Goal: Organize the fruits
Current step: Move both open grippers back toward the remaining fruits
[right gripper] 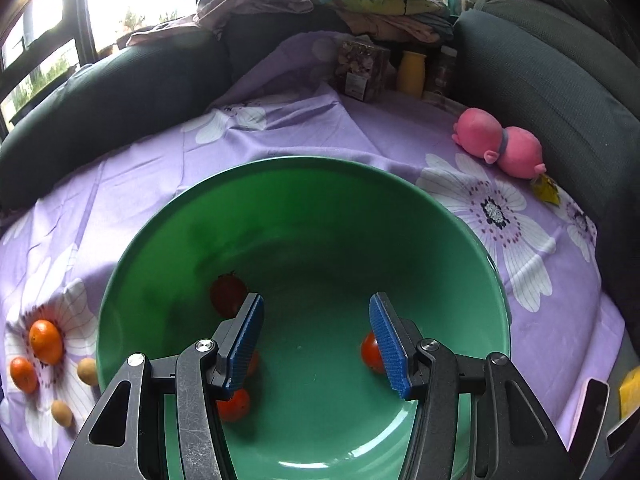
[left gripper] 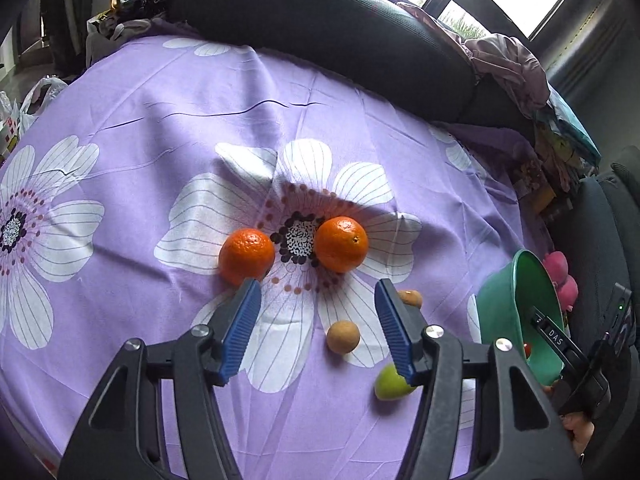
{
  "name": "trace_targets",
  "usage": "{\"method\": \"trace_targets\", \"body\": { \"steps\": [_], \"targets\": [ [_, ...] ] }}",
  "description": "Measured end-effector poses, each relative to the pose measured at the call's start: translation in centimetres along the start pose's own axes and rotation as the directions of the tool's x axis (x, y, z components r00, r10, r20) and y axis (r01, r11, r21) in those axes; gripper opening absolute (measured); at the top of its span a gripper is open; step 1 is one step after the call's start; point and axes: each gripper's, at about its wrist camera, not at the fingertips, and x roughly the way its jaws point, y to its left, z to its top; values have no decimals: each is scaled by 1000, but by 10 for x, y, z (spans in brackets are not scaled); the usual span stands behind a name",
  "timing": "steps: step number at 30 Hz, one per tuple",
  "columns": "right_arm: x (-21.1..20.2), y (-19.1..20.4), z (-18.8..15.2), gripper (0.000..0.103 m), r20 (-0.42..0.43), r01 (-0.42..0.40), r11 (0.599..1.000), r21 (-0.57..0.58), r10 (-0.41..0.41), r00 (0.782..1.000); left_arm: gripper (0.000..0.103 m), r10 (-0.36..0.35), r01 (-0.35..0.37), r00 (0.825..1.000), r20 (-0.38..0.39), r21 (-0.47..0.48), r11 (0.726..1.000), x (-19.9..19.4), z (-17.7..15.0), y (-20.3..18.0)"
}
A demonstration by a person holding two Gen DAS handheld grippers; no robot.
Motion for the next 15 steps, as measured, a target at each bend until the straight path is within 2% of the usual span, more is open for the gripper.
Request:
{"method": "trace_targets", "body": {
  "steps": [6,7,9,11,13,15],
  "targets": [
    [-22,10,1,56,33,-20,999,-40,22,999,61,-17,20,996,-91,29,999,16,-6,-3],
    [-29,13,2,56,47,-38,998,-47,40,998,61,-12,15,995,-102,33,999,19,-7,-3],
    [-43,21,4,56,80,-129,990,-58,133,988,60,2,3,993,-121,39,999,24,-10,-5],
    [-54,31,4,56,92,-261,963,-73,267,959,59,7,-1,991,-131,47,999,27,-12,-7],
    [-60,46,3,56,68,-387,917,-96,394,916,59,5,3,991,-136,58,998,29,-13,-9],
    [-61,65,1,56,24,-474,870,-134,482,876,58,-1,10,989,-145,65,998,32,-15,-12]
  ]
}}
